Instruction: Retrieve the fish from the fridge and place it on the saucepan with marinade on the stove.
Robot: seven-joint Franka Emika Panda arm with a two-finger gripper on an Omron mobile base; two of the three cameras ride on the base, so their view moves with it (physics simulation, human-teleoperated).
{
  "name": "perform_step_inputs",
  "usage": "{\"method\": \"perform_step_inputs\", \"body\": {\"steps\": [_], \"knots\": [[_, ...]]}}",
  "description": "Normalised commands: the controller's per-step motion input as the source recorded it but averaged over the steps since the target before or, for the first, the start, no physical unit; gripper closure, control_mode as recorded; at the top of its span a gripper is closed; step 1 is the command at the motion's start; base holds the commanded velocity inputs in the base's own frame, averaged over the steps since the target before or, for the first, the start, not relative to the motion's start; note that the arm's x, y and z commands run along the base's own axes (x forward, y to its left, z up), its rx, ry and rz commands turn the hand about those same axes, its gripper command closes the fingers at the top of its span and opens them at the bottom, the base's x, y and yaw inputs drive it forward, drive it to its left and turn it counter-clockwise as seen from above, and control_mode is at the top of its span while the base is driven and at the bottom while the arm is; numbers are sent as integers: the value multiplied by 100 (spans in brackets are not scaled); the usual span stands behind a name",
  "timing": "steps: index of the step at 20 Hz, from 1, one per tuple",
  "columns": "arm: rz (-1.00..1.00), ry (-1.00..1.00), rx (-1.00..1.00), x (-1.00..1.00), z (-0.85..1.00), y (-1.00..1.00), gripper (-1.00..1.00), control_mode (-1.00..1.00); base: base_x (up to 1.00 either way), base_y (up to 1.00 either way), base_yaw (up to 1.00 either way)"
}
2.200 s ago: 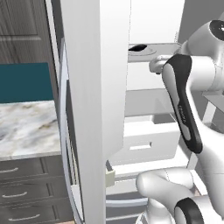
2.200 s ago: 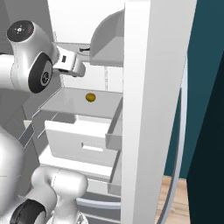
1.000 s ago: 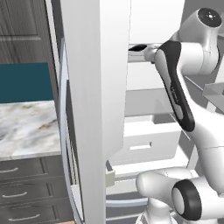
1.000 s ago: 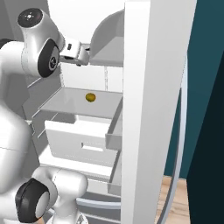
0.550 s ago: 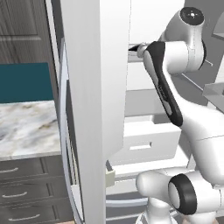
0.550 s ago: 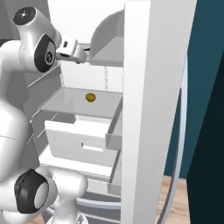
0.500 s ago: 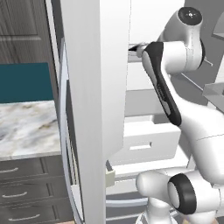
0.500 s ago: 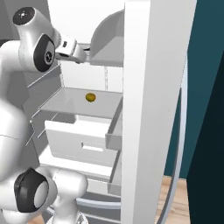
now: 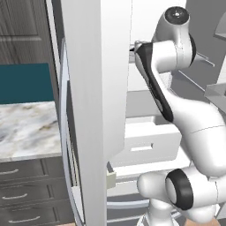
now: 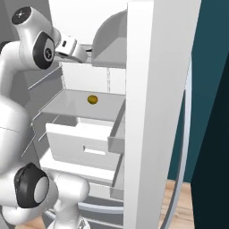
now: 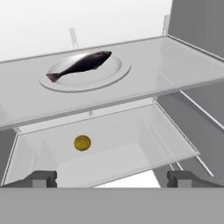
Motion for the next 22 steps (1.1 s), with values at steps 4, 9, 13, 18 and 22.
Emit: {"method": "perform_step_inputs", "body": {"steps": [4, 9, 13, 18, 22], "knots": [[-4, 0, 1, 28, 5, 0, -100, -100, 0, 0, 0], [0, 0, 2, 38, 0, 0, -100, -100, 0, 0, 0], [0, 0, 3, 43, 0, 0, -100, -100, 0, 0, 0], [-2, 0, 1, 48, 0, 0, -100, -100, 0, 0, 0], [-9, 0, 0, 41, 0, 0, -100, -100, 0, 0, 0]]}}
